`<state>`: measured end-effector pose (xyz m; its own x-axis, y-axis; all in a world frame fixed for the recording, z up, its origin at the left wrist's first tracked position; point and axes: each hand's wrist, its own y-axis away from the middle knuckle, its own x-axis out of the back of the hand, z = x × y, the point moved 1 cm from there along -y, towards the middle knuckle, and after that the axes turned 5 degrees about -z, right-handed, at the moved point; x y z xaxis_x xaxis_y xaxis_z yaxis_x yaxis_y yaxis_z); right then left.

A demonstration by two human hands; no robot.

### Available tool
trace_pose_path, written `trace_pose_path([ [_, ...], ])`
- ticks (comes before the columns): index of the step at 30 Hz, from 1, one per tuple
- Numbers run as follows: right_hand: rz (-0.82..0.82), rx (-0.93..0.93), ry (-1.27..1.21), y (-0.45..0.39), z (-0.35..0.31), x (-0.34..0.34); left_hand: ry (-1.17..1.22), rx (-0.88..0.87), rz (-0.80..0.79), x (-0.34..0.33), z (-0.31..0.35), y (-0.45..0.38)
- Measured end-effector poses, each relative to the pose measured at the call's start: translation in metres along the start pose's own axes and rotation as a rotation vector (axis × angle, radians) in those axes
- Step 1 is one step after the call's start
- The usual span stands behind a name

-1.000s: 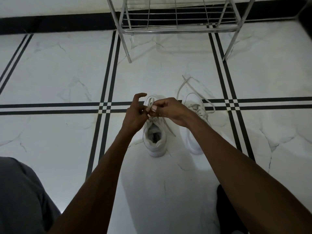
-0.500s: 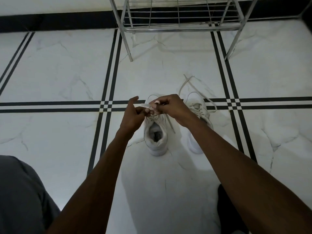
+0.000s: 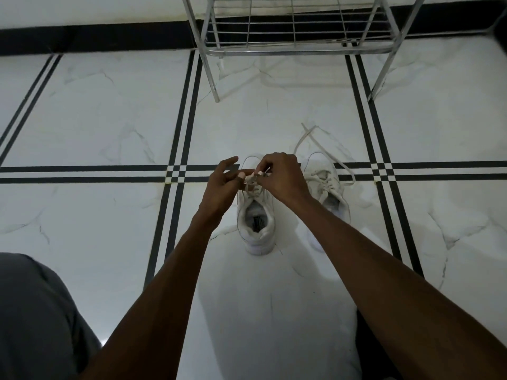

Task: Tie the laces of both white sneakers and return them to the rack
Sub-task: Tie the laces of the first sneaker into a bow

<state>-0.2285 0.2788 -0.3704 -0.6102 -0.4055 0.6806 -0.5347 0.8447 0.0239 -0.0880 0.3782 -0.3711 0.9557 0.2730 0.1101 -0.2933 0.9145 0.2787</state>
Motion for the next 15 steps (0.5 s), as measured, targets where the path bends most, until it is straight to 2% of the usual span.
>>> trace_pose_path([
  [4, 0.013, -0.074, -0.179, -0.002, -0.003, 0.0, -0.015, -0.006, -0.048, -0.002, 0.001, -0.002],
  [7, -0.005, -0.118, -0.297, 0.0, -0.006, 0.002, -0.159, -0.072, -0.043, -0.004, -0.002, -0.006],
  [12, -0.089, -0.172, -0.366, 0.006, -0.003, 0.015, -0.32, -0.095, 0.081, 0.003, -0.006, -0.011],
  [15, -0.061, -0.274, -0.37, 0.008, 0.006, 0.027, -0.434, -0.048, 0.15, 0.009, -0.009, -0.012],
])
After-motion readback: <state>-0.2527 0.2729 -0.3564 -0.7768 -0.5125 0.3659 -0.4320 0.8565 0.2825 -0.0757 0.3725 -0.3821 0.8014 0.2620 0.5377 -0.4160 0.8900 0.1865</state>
